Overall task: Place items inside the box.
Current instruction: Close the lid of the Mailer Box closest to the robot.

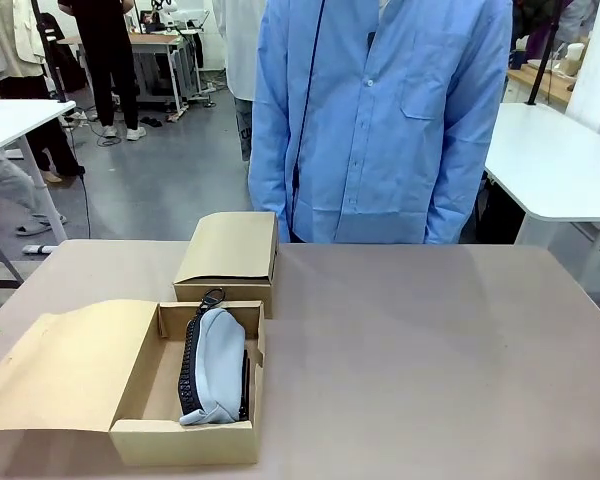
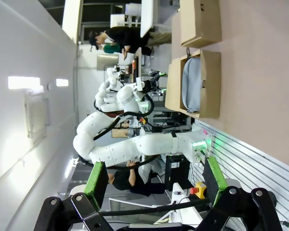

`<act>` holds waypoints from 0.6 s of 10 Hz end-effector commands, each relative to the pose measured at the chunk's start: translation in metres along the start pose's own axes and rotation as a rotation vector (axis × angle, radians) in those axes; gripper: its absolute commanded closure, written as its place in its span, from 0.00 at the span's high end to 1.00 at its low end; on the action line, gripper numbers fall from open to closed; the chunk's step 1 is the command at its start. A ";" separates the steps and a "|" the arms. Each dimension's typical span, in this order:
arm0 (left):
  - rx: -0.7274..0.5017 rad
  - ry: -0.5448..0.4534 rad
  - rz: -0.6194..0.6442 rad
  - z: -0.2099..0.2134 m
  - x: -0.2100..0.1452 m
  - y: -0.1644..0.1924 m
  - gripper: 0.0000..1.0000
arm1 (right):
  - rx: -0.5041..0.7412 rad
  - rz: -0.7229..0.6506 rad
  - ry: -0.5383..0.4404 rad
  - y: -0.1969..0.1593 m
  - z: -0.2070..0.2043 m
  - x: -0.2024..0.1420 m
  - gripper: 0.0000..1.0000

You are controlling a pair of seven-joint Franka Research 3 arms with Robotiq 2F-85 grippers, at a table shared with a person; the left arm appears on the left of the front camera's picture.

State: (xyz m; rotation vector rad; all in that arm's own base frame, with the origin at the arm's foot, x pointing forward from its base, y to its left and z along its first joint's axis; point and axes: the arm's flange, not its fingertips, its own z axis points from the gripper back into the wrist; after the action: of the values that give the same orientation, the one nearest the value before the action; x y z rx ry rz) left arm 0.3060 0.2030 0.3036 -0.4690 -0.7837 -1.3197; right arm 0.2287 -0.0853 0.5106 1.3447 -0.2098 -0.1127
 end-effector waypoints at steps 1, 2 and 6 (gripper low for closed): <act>-0.021 -0.003 0.034 -0.029 -0.005 -0.005 1.00 | 0.018 -0.018 0.004 0.005 -0.001 0.001 1.00; -0.040 -0.030 0.041 -0.038 -0.007 -0.006 1.00 | 0.018 -0.018 0.004 0.005 -0.001 0.001 1.00; -0.052 -0.267 0.037 -0.060 0.011 -0.015 1.00 | 0.018 -0.018 0.004 0.005 -0.001 0.001 1.00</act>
State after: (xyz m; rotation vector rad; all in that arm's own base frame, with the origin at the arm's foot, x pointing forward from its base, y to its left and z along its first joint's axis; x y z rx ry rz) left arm 0.3200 0.1601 0.2673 -0.6841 -0.8509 -1.2650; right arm 0.2288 -0.0853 0.5105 1.3448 -0.2093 -0.1129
